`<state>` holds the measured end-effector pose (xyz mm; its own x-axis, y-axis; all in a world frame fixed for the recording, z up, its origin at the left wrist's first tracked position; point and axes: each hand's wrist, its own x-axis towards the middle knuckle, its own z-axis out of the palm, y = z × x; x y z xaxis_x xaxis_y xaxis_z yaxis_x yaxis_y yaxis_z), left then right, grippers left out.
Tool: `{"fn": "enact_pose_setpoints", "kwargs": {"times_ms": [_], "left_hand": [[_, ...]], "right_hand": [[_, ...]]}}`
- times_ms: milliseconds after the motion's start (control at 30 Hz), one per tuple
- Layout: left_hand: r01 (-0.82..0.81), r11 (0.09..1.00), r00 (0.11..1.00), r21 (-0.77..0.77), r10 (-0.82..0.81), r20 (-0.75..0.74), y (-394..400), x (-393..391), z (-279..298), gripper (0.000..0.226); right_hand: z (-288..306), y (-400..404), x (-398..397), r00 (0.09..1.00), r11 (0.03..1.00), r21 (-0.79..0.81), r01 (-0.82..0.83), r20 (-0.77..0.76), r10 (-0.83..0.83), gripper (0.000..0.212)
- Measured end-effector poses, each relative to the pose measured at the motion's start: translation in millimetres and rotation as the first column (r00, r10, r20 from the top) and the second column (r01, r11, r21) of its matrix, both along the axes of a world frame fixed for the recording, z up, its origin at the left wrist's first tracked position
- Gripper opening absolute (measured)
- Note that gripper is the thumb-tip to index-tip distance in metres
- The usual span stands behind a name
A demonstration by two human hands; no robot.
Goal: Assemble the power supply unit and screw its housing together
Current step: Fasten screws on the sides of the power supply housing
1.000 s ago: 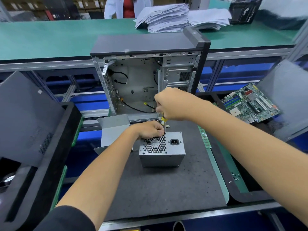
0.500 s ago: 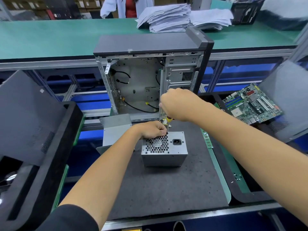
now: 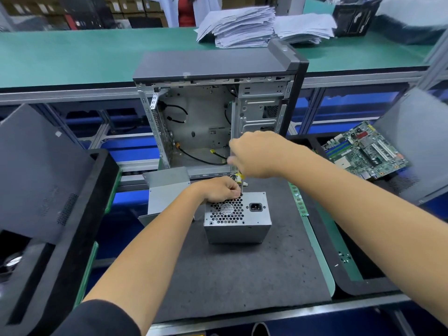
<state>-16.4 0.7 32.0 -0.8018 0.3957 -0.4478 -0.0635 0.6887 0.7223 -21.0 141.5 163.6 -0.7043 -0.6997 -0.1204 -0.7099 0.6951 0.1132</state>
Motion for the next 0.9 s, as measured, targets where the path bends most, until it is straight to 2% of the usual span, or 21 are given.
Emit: {"fn": "enact_pose_setpoints", "kwargs": {"times_ms": [33, 100, 167, 233, 300, 333, 400, 467, 600, 700, 767, 800, 900], "left_hand": [[-0.011, 1.000, 1.000, -0.006, 0.011, 0.000, -0.1, -0.1, -0.8, 0.031], [-0.026, 1.000, 1.000, -0.011, 0.026, -0.004, -0.3, -0.2, -1.5, 0.028], [-0.026, 1.000, 1.000, -0.006, 0.026, -0.012, -0.1, -0.2, -1.5, 0.027], [-0.026, 1.000, 1.000, -0.001, 0.026, -0.012, 0.3, 0.0, -1.3, 0.025], [-0.037, 0.999, 0.999, 0.011, 0.037, -0.003, 0.4, -0.1, -1.5, 0.023], [-0.043, 0.999, 0.999, 0.009, 0.043, -0.004, 0.3, -0.2, -1.8, 0.023], [-0.046, 0.999, 0.999, 0.001, 0.046, -0.009, -0.1, -0.1, -2.5, 0.023], [-0.038, 0.999, 0.999, -0.001, 0.038, -0.010, 0.3, 0.2, -2.2, 0.023], [-0.047, 0.999, 0.999, 0.001, 0.047, -0.010, 1.4, 0.9, 0.1, 0.021], [-0.062, 0.998, 0.998, -0.004, 0.062, -0.012, 1.8, 2.7, 2.9, 0.019], [-0.059, 0.998, 0.998, 0.004, 0.059, -0.021, 2.6, 3.7, 4.4, 0.019], [-0.057, 0.998, 0.998, 0.006, 0.057, -0.023, 2.8, 4.1, 4.9, 0.018], [-0.060, 0.998, 0.998, -0.004, 0.060, -0.024, 3.3, 4.4, 4.7, 0.017]], "right_hand": [[1.2, 1.2, -1.3, 0.995, 1.000, -0.009, -0.010, 0.100, 0.011, 0.009], [2.7, 1.4, -2.2, 0.979, 0.999, -0.021, -0.031, 0.202, 0.035, 0.011], [1.3, -1.4, -1.7, 0.994, 0.999, -0.043, -0.005, 0.112, 0.010, 0.007], [-0.6, -3.4, -0.4, 0.997, 0.997, -0.021, 0.075, -0.014, -0.075, 0.028], [0.3, -0.6, -3.8, 0.993, 0.993, 0.007, 0.115, -0.034, -0.114, 0.035], [2.3, 1.3, -4.8, 0.995, 0.995, 0.016, 0.096, 0.032, -0.097, 0.031], [4.7, 4.3, -6.2, 0.973, 0.999, -0.022, 0.046, 0.228, -0.040, 0.007], [5.8, 4.8, -4.6, 0.952, 0.998, -0.064, 0.001, 0.306, 0.019, 0.018], [4.4, 2.6, -7.5, 0.992, 0.996, -0.085, 0.017, 0.126, -0.006, 0.018], [1.1, 0.8, -8.4, 0.996, 0.995, -0.055, 0.083, 0.032, -0.081, 0.036], [-2.4, 1.9, -7.4, 0.996, 0.996, -0.036, 0.083, -0.041, -0.084, 0.037], [-2.7, 3.3, -6.9, 0.997, 0.997, -0.023, 0.073, -0.029, -0.074, 0.034], [0.9, 8.6, -7.3, 0.991, 1.000, -0.031, -0.001, 0.131, 0.005, 0.014]]}}
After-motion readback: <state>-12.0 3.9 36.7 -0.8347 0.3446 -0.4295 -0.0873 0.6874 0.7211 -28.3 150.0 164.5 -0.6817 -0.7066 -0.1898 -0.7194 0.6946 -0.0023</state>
